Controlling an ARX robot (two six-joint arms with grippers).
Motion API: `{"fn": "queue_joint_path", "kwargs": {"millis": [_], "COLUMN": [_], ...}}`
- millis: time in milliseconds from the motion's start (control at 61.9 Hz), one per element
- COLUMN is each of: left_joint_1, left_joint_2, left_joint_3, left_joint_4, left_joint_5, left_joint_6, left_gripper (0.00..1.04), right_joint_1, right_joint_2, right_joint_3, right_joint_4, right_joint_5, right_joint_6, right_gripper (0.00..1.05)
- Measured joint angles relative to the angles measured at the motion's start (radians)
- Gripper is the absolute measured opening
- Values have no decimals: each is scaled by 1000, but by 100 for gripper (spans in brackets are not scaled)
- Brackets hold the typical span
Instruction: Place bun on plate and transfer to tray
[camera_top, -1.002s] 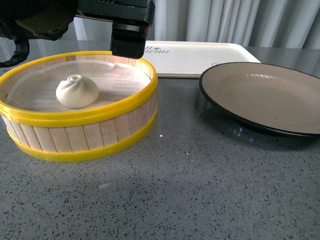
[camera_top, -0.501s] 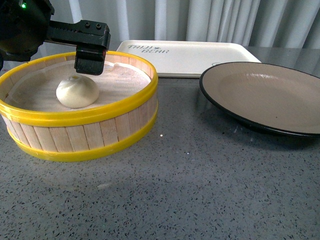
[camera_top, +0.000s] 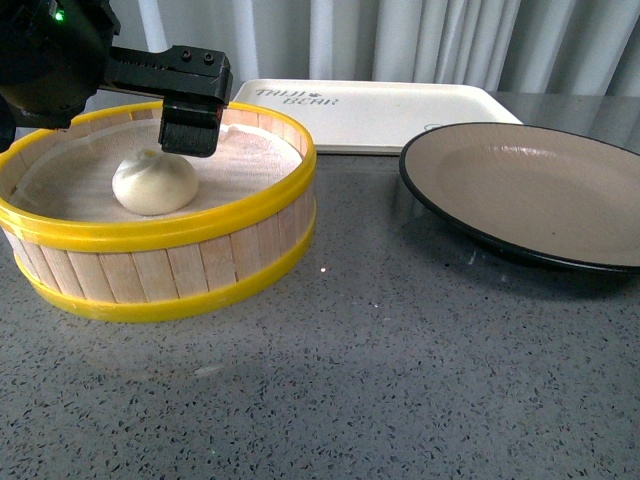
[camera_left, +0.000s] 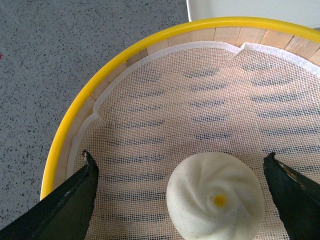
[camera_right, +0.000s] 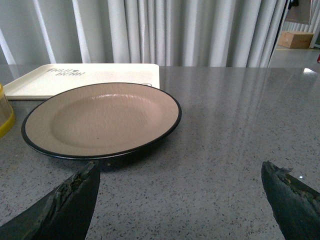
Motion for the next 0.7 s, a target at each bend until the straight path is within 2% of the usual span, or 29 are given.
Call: {"fn": "queue_joint_path", "kwargs": {"millis": [550,695], "left_joint_1": [-40,-40], "left_joint_2": [18,23], "left_joint_3": [-5,-7], "left_joint_4": [-34,-33], "left_joint_5": [15,19], "left_joint_6": [8,7], "left_gripper": [98,66], "right_joint_1": [0,0], "right_joint_2": [0,0], "right_joint_3": [0,0], "right_joint_4": [0,0], "right_joint_5": [0,0], "right_joint_6": [0,0], "right_gripper": [96,96]}}
